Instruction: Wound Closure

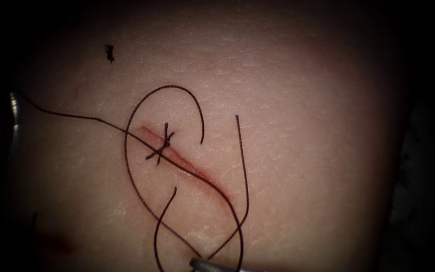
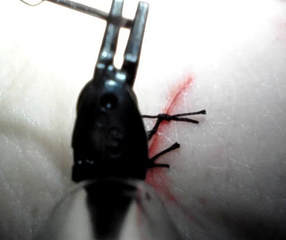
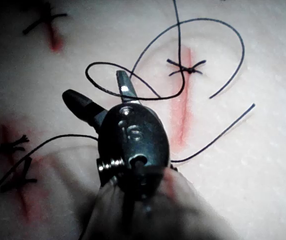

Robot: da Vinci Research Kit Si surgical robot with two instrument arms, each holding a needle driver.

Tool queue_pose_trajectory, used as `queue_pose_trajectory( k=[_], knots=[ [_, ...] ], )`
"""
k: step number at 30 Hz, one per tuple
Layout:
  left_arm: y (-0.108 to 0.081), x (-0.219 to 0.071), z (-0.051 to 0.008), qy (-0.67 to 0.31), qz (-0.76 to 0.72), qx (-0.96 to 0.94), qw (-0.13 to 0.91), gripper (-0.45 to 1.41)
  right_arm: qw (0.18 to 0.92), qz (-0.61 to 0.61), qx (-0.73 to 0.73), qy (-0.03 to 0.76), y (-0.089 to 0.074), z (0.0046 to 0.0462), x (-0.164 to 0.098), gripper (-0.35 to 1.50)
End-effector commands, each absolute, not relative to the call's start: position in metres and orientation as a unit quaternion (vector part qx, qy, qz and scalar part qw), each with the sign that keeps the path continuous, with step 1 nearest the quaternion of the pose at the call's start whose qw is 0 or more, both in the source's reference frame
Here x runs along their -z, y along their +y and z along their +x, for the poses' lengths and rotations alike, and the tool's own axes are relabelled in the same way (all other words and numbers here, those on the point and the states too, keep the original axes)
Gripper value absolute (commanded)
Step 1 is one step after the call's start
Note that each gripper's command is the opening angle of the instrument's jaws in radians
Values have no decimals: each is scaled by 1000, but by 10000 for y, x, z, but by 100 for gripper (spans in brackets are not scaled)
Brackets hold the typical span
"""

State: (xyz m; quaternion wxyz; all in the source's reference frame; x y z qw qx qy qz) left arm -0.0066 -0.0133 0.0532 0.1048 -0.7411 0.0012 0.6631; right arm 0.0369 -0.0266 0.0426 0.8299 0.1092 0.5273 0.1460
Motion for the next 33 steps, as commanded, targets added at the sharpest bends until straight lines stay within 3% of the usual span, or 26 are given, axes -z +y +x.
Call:
queue_pose_trajectory(
  k=[1,7,13,16,21,33],
  knots=[
    [-138,-538,-70,3,-740,-663,109,-45,832,107,-143,526,-269,377,-436,122],
    [-122,-527,-68,-3,-745,-654,128,-45,833,88,-141,528,-269,393,-440,124],
    [-114,-516,-56,-36,-792,-587,164,-45,849,87,-126,505,-262,410,-456,111],
    [-113,-507,-43,76,-771,-549,315,-45,860,79,-109,492,-255,414,-467,102],
    [-113,-489,-18,202,-709,-483,473,-45,882,61,-79,460,-248,420,-481,89],
    [-111,-470,6,285,-646,-425,566,-45,899,32,-55,434,-228,422,-501,87]
  ],
)
